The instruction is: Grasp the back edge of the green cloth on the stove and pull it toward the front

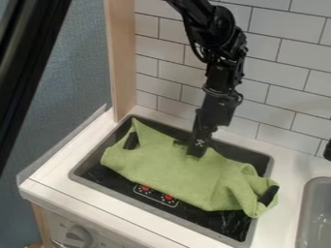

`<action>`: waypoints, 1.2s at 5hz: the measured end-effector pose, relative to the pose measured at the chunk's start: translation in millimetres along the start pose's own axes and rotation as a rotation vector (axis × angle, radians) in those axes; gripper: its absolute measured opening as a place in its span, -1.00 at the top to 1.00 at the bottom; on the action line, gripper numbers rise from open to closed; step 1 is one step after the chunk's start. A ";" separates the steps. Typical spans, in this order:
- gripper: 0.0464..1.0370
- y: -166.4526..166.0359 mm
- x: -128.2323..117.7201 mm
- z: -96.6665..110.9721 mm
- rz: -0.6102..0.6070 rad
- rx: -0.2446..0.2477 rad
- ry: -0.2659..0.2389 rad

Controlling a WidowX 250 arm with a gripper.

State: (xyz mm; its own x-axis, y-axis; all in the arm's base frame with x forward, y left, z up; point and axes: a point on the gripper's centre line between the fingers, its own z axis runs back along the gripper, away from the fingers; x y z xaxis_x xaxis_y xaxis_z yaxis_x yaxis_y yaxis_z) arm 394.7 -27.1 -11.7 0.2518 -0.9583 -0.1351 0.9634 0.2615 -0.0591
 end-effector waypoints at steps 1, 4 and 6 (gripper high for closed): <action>0.43 -0.1 -0.2 -0.3 0.008 0.001 0.001; 0.99 -1.3 -3.1 -2.7 0.024 0.002 0.022; 0.99 -13.6 -10.0 13.5 0.029 0.022 0.023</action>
State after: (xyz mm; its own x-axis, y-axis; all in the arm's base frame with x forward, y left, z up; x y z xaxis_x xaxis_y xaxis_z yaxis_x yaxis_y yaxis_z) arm 380.4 -22.6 3.8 0.2779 -0.9473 -0.1594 0.9575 0.2864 -0.0330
